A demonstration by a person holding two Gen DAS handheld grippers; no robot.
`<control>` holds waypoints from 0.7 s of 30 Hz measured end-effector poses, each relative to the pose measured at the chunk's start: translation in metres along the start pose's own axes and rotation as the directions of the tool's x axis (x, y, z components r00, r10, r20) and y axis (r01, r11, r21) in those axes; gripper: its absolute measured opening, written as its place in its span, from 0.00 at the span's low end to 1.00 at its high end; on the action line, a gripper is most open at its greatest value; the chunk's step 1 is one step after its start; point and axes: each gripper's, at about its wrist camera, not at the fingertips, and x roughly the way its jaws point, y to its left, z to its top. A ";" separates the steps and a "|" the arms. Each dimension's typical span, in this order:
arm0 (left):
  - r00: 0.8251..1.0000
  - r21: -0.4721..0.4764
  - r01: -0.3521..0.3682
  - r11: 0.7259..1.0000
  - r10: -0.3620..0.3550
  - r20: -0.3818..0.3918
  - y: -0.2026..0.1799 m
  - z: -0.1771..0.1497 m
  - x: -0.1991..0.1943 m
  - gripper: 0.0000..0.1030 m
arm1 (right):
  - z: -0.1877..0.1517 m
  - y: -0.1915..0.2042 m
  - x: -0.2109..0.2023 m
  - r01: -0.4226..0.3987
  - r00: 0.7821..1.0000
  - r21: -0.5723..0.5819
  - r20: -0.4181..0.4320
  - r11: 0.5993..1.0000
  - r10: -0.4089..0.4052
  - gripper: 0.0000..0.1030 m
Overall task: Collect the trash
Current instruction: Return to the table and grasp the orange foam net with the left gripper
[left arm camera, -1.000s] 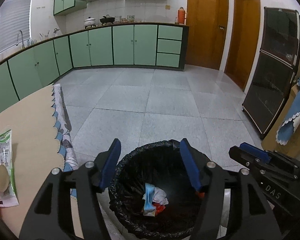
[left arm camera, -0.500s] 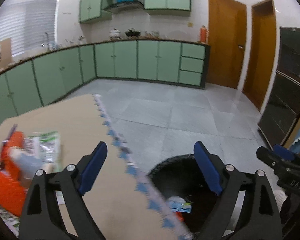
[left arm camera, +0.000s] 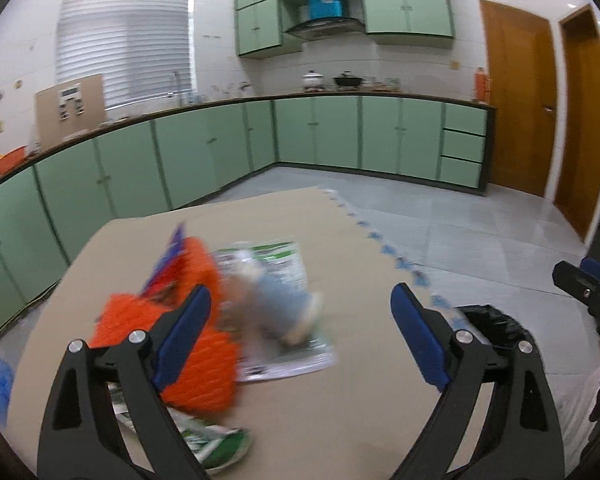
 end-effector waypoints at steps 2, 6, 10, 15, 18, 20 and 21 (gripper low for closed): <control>1.000 -0.013 -0.029 0.999 0.030 0.006 0.014 -0.003 -0.004 0.86 | -0.001 0.014 0.004 -0.021 1.000 -0.018 -0.004 1.000 0.021 0.92; 0.997 -0.032 -0.080 0.996 0.080 0.008 0.036 -0.003 -0.007 0.86 | -0.003 0.042 0.013 -0.068 0.998 -0.068 -0.008 0.995 0.068 0.92; 0.993 -0.063 -0.118 0.991 0.117 -0.011 0.062 -0.005 -0.002 0.86 | -0.005 0.063 0.022 -0.104 0.994 -0.098 -0.022 0.990 0.103 0.92; 0.989 -0.113 -0.148 0.982 0.145 -0.034 0.088 -0.010 0.004 0.87 | -0.008 0.082 0.033 -0.138 0.990 -0.125 -0.045 0.982 0.134 0.91; 0.988 -0.131 -0.151 0.980 0.145 -0.049 0.097 -0.011 0.009 0.87 | -0.010 0.093 0.039 -0.152 0.988 -0.138 -0.058 0.979 0.145 0.91; 0.988 -0.141 -0.150 0.979 0.142 -0.061 0.100 -0.014 0.014 0.87 | -0.011 0.099 0.042 -0.159 0.986 -0.146 -0.065 0.977 0.151 0.91; 0.988 -0.146 -0.146 0.978 0.137 -0.068 0.101 -0.014 0.017 0.87 | -0.012 0.101 0.043 -0.161 0.986 -0.148 -0.067 0.976 0.153 0.91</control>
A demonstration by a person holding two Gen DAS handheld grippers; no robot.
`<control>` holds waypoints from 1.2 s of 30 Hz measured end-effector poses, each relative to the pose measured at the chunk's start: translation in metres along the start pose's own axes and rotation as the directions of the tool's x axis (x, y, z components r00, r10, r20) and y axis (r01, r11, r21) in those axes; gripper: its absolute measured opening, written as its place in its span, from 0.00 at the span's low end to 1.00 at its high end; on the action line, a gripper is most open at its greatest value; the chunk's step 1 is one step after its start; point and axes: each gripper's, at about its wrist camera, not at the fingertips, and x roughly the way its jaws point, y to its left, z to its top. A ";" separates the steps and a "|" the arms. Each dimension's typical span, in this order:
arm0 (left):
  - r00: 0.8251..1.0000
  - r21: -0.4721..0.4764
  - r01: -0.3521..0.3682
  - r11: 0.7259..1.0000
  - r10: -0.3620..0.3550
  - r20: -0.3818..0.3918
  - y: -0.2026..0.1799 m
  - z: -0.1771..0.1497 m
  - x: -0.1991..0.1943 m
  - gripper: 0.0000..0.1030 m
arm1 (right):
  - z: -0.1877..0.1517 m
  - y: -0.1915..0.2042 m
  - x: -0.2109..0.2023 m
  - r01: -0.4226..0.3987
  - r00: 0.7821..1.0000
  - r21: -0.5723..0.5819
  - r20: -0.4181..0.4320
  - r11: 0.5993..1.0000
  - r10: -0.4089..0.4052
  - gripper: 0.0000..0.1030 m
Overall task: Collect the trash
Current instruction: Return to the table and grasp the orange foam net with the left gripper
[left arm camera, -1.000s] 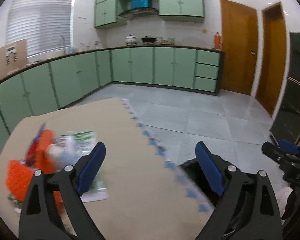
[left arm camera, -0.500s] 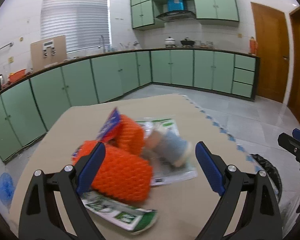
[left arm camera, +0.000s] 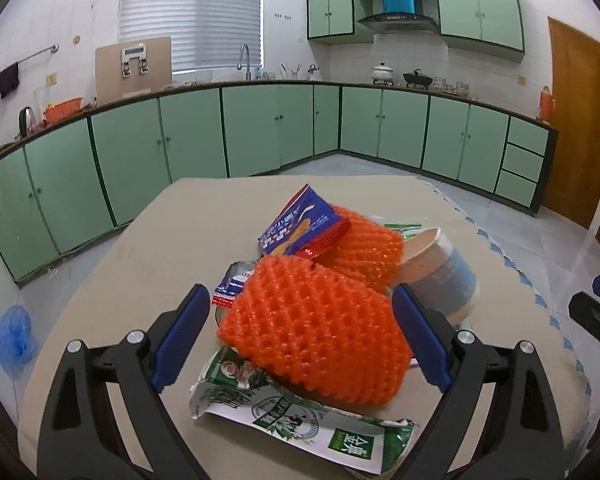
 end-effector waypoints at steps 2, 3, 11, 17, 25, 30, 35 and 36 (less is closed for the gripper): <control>1.000 -0.012 0.006 1.000 -0.006 -0.013 0.004 -0.001 0.005 0.87 | -0.001 0.004 0.003 -0.004 1.000 -0.009 -0.006 1.000 0.004 0.91; 1.000 -0.020 0.013 1.000 -0.013 -0.019 0.006 -0.001 0.008 0.87 | -0.002 0.006 0.004 -0.005 1.000 -0.013 -0.009 1.000 0.004 0.91; 0.997 -0.041 0.048 0.998 -0.050 -0.050 0.009 -0.007 0.019 0.57 | -0.002 0.013 0.012 -0.011 1.000 -0.028 -0.026 1.000 0.010 0.91; 0.999 -0.038 0.041 0.998 -0.042 -0.031 0.009 -0.008 0.015 0.25 | -0.002 0.022 0.018 -0.029 0.999 -0.046 -0.038 0.999 0.027 0.90; 0.999 -0.064 0.045 0.997 -0.043 0.033 0.017 -0.004 -0.004 0.19 | 0.007 0.043 0.035 -0.068 0.997 -0.074 -0.036 0.995 0.065 0.89; 0.996 -0.092 0.064 0.994 -0.059 0.064 0.026 0.007 -0.012 0.19 | 0.019 0.051 0.056 -0.109 0.993 -0.090 -0.054 0.990 0.105 0.89; 0.997 -0.097 0.056 0.994 -0.050 0.067 0.024 0.011 -0.005 0.19 | 0.027 0.055 0.078 -0.123 0.990 -0.076 -0.075 0.990 0.117 0.88; 0.997 -0.095 0.051 0.994 -0.045 0.067 0.024 0.012 -0.002 0.19 | 0.027 0.056 0.081 -0.125 0.990 -0.074 -0.079 0.989 0.119 0.87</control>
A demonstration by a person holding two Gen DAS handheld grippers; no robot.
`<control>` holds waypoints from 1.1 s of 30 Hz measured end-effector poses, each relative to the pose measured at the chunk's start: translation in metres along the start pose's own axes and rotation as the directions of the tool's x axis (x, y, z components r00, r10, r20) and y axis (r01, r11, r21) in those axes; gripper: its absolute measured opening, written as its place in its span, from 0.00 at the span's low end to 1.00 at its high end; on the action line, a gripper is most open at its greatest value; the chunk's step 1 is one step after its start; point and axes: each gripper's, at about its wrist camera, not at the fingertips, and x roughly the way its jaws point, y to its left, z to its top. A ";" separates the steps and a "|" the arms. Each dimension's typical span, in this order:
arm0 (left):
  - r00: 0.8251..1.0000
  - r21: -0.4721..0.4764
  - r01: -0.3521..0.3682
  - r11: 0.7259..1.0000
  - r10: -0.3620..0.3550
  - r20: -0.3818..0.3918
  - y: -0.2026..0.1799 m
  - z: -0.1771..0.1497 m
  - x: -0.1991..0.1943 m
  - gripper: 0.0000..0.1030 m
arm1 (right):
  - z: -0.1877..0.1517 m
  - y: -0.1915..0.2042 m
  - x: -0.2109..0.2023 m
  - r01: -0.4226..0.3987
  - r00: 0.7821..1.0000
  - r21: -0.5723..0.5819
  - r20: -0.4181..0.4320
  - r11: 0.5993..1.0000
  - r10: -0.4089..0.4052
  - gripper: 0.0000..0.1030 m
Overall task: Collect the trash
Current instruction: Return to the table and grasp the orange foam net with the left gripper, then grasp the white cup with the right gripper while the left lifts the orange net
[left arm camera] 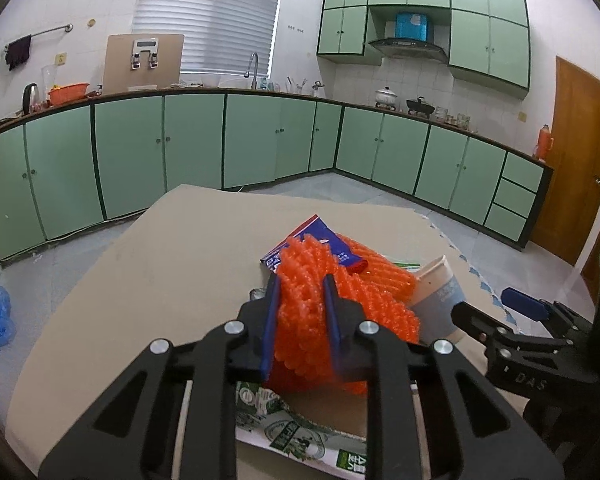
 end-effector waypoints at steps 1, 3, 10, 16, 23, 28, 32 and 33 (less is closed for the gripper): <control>1.000 0.006 -0.007 1.000 0.007 0.002 -0.001 -0.001 0.002 0.19 | 0.001 0.001 0.004 0.000 1.000 -0.003 -0.005 1.000 0.000 0.87; 1.000 0.016 -0.019 1.000 0.019 0.002 -0.002 -0.001 0.007 0.19 | 0.003 0.001 0.010 0.001 1.000 -0.009 -0.013 1.000 -0.001 0.87; 0.999 0.032 -0.039 0.999 0.039 -0.007 -0.008 -0.007 0.014 0.19 | 0.003 0.002 0.031 -0.026 0.997 -0.022 -0.078 0.999 0.024 0.76; 0.999 0.036 -0.046 0.998 0.047 -0.021 -0.014 -0.007 0.016 0.19 | 0.001 0.001 0.037 -0.068 0.990 -0.015 -0.126 0.998 0.066 0.52; 0.999 0.048 -0.039 0.998 0.039 0.004 -0.020 -0.001 0.006 0.19 | 0.000 -0.003 0.019 -0.098 0.989 -0.020 -0.110 0.995 0.095 0.34; 1.000 0.052 -0.004 0.999 0.003 0.019 -0.027 -0.006 -0.007 0.19 | -0.001 -0.008 -0.002 -0.102 0.992 -0.006 -0.081 0.995 0.101 0.33; 0.999 0.068 0.033 0.997 -0.035 0.033 -0.038 -0.005 -0.016 0.19 | 0.000 -0.017 -0.025 -0.094 0.994 0.000 -0.049 0.996 0.094 0.33; 0.998 0.070 0.043 0.997 -0.046 0.035 -0.042 -0.004 -0.018 0.19 | 0.000 -0.020 -0.031 -0.090 0.995 0.003 -0.040 0.996 0.090 0.33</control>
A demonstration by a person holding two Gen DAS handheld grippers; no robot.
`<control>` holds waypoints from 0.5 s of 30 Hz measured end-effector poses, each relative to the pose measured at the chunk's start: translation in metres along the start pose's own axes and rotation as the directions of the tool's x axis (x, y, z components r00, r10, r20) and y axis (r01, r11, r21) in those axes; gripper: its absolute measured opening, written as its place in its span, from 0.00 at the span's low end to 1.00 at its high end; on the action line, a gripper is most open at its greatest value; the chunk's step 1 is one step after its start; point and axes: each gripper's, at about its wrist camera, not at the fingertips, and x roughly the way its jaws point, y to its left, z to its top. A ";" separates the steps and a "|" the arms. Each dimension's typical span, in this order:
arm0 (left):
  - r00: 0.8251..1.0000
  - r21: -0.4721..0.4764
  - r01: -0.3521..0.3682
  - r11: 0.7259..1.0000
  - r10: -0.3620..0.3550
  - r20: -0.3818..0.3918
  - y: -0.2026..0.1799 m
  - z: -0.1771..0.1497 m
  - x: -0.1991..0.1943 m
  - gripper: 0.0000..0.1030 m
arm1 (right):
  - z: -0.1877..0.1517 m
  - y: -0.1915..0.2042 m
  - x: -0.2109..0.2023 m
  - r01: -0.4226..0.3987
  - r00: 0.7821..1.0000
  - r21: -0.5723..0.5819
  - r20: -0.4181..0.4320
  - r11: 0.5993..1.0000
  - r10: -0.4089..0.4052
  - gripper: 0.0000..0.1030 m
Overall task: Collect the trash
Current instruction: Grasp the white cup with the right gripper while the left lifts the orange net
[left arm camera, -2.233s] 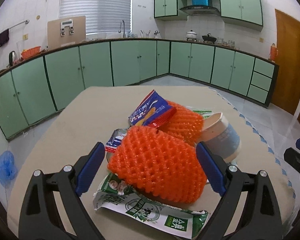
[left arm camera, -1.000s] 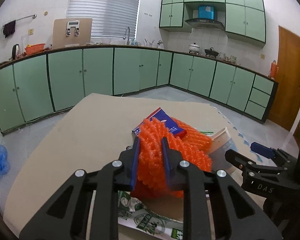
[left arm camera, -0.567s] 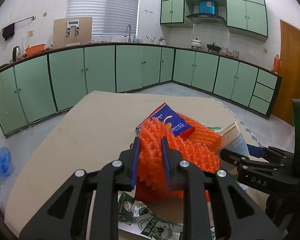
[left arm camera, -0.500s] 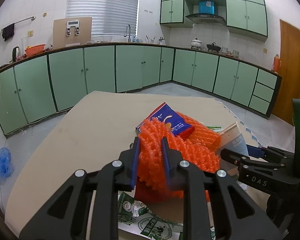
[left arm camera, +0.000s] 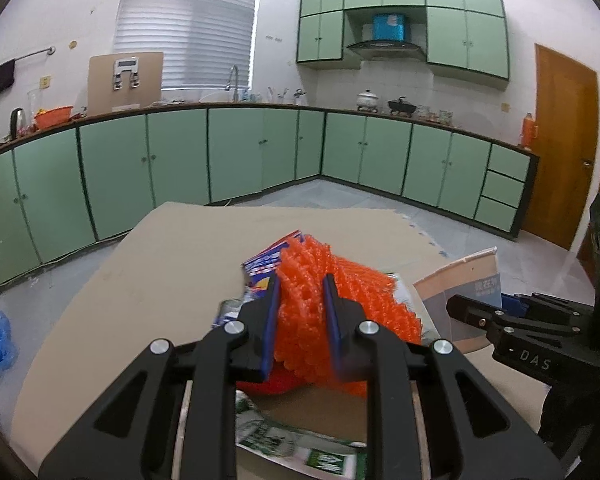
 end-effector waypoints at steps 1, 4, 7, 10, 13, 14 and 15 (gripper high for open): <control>1.000 0.001 0.008 1.000 -0.008 0.003 -0.001 0.001 -0.001 0.19 | 0.000 -0.002 -0.007 0.004 1.000 0.004 0.009 1.000 -0.004 0.33; 0.999 0.012 0.040 0.999 -0.041 0.024 -0.013 0.003 -0.009 0.19 | -0.001 -0.008 -0.025 0.013 0.999 0.014 0.034 1.000 -0.014 0.33; 0.997 0.033 0.066 0.997 -0.067 0.044 -0.025 0.003 -0.017 0.19 | -0.005 -0.013 -0.042 0.028 0.998 0.021 0.050 0.999 -0.029 0.33; 0.993 0.059 0.097 0.993 -0.101 0.061 -0.041 0.002 -0.025 0.19 | -0.010 -0.021 -0.058 0.047 0.997 0.041 0.065 0.998 -0.050 0.33; 0.988 0.072 0.135 0.988 -0.139 0.064 -0.056 -0.001 -0.030 0.19 | -0.014 -0.030 -0.073 0.071 0.994 0.064 0.082 0.995 -0.076 0.33; 0.986 0.079 0.146 0.986 -0.151 0.065 -0.061 -0.002 -0.031 0.19 | -0.013 -0.033 -0.077 0.080 0.992 0.070 0.087 0.994 -0.086 0.33; 0.984 0.090 0.159 0.983 -0.165 0.067 -0.068 -0.003 -0.033 0.19 | -0.014 -0.036 -0.082 0.088 0.991 0.076 0.092 0.993 -0.094 0.33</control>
